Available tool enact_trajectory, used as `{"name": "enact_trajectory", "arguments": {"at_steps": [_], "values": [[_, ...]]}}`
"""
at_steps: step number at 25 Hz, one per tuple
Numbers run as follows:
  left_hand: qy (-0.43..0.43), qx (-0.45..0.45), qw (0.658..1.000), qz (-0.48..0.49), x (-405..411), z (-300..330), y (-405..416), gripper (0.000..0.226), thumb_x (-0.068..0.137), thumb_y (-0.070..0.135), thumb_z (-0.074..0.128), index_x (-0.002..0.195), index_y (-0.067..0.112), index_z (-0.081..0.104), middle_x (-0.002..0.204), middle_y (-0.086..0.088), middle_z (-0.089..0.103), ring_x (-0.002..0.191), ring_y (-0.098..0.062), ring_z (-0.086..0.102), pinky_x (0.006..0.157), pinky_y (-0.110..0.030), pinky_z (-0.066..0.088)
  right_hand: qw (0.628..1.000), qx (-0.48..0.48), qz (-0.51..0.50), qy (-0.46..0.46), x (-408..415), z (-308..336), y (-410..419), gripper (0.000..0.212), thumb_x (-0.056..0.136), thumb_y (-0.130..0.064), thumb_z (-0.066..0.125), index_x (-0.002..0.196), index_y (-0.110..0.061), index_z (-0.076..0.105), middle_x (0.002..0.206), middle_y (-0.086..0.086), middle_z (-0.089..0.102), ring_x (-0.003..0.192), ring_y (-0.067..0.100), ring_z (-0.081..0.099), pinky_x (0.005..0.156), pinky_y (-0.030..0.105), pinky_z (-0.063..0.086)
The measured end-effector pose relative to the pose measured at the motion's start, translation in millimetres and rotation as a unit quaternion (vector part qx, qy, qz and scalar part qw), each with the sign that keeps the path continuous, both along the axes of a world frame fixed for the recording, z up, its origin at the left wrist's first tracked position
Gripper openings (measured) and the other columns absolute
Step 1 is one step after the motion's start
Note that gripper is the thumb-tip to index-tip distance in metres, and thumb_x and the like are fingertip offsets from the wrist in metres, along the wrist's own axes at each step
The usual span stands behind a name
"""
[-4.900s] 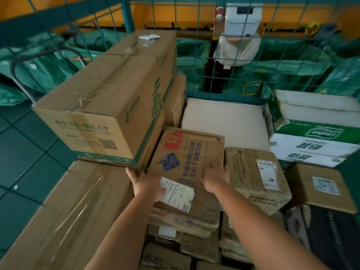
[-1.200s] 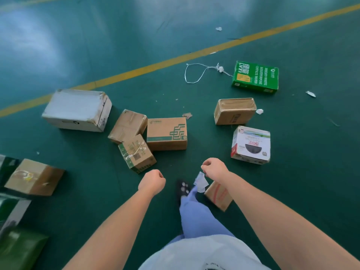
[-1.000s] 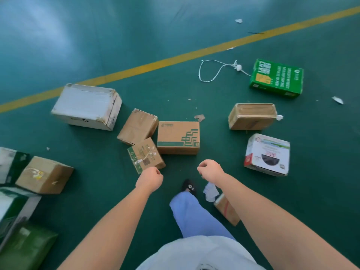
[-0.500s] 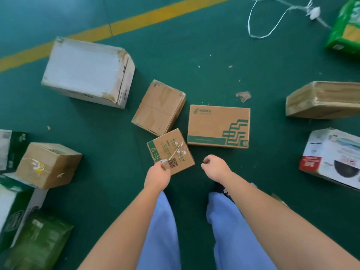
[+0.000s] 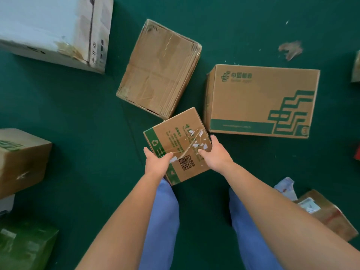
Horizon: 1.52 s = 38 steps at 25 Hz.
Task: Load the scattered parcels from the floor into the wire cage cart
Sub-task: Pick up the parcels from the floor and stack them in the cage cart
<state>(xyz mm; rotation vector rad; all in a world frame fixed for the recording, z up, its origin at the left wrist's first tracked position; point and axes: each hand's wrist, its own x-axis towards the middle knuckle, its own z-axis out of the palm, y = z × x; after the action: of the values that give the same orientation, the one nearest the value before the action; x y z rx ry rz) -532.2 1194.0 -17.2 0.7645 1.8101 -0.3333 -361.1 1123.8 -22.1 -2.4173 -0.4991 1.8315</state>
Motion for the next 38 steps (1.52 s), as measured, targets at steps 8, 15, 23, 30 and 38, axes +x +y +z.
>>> {"name": "enact_trajectory", "arguments": {"at_steps": [8, 15, 23, 30, 38], "values": [[0.009, 0.006, 1.000, -0.007, -1, 59, 13, 0.084, 0.082, 0.037, 0.071, 0.148, 0.024, 0.021, 0.139, -0.011, 0.032, 0.102, -0.024, 0.044, 0.093, -0.036, 0.041, 0.998, -0.061, -0.015, -0.032, -12, 56, 8, 0.069, 0.085, -0.062, 0.053, 0.140, -0.026, 0.033, 0.132, 0.010, 0.042, 0.115, 0.032, 0.051, 0.096, 0.046, 0.047], [0.013, 0.086, 0.969, -0.230, 1, 246, 31, 0.090, 0.079, 0.058, 0.065, 0.149, 0.034, 0.014, 0.135, -0.013, 0.044, 0.122, -0.036, 0.045, 0.104, -0.045, 0.035, 0.982, -0.041, -0.170, -0.074, -40, 257, -13, 0.073, 0.089, -0.058, 0.052, 0.143, -0.017, 0.026, 0.138, 0.011, 0.036, 0.117, 0.030, 0.051, 0.093, 0.039, 0.044], [-0.153, 0.154, 0.914, -0.342, 63, 432, -19, 0.105, 0.071, 0.060, 0.074, 0.151, 0.027, 0.013, 0.140, -0.012, 0.040, 0.122, -0.032, 0.049, 0.103, -0.046, 0.042, 0.935, 0.068, -0.309, -0.162, -31, 431, -112, 0.079, 0.084, -0.070, 0.042, 0.146, -0.026, 0.021, 0.131, 0.003, 0.055, 0.122, 0.031, 0.049, 0.098, 0.041, 0.044], [-0.271, 0.142, 0.852, -0.425, 122, 519, -176, 0.086, 0.077, 0.044, 0.076, 0.142, 0.020, 0.027, 0.129, -0.003, 0.057, 0.111, -0.026, 0.058, 0.096, -0.043, 0.048, 0.828, 0.148, -0.496, -0.216, -14, 507, -280, 0.079, 0.089, -0.059, 0.052, 0.152, -0.029, 0.015, 0.145, 0.008, 0.037, 0.127, 0.030, 0.044, 0.104, 0.038, 0.038], [-0.361, 0.046, 0.703, -0.611, 197, 541, -364, 0.062, 0.074, 0.044, 0.079, 0.115, 0.032, 0.035, 0.108, 0.004, 0.062, 0.100, -0.023, 0.063, 0.095, -0.045, 0.050, 0.644, 0.109, -0.704, -0.281, -37, 547, -464, 0.070, 0.084, -0.060, 0.055, 0.143, -0.032, 0.029, 0.127, -0.007, 0.058, 0.107, 0.019, 0.057, 0.090, 0.036, 0.048]]}}
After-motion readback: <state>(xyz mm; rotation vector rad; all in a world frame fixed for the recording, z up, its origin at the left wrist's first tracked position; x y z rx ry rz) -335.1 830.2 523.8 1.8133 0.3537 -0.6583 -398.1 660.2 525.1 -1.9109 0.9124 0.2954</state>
